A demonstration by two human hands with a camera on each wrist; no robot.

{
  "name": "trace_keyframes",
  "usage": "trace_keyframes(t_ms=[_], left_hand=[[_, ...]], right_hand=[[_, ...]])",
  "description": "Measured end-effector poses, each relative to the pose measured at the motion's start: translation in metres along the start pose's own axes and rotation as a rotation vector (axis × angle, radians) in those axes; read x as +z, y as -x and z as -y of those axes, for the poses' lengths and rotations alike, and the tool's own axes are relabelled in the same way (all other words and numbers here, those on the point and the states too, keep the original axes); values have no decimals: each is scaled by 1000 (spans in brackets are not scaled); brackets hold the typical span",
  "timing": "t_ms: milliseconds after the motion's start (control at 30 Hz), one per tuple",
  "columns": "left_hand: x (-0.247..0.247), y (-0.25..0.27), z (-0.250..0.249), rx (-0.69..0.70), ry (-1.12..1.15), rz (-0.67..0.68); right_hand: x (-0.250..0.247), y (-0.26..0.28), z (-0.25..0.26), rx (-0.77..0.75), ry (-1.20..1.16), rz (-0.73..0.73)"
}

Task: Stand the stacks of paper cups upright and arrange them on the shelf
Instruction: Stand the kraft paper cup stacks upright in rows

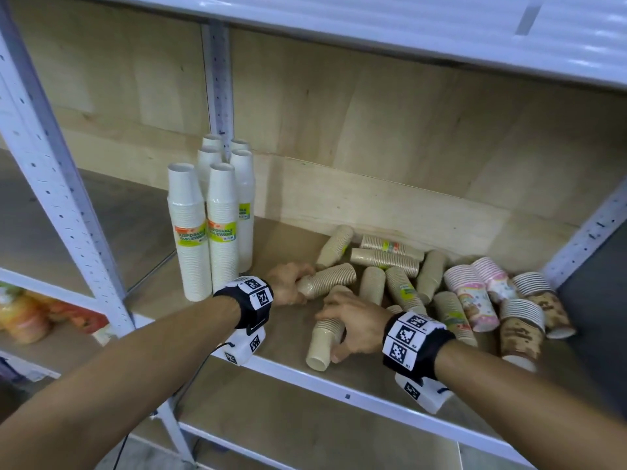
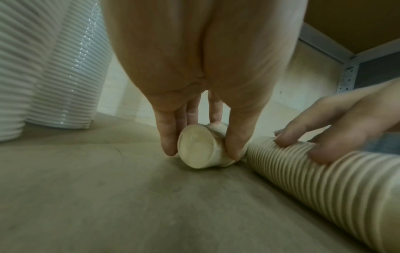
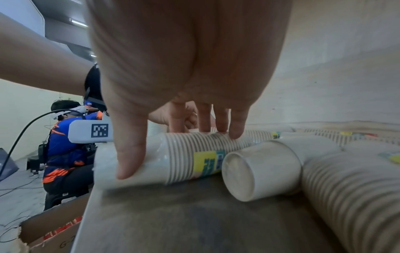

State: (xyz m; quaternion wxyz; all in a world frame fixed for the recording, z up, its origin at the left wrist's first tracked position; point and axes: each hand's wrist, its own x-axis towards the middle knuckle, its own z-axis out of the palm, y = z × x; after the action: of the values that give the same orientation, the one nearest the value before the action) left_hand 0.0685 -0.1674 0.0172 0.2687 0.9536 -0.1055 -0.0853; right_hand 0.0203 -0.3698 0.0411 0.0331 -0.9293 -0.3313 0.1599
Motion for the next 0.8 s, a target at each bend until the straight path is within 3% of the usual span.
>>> trace_keyframes(t_ms=[433,633,800], left_hand=[[-13,0,6,30,-37,27],[-45,-3,-3,32,-39,20],[-74,-9,-15,40,-25,-51]], right_hand=[[2,-8,26,-100,135,-19],[-28,-6,31,-71,-11,-151],[-67,-3,26,62,-161,-303]])
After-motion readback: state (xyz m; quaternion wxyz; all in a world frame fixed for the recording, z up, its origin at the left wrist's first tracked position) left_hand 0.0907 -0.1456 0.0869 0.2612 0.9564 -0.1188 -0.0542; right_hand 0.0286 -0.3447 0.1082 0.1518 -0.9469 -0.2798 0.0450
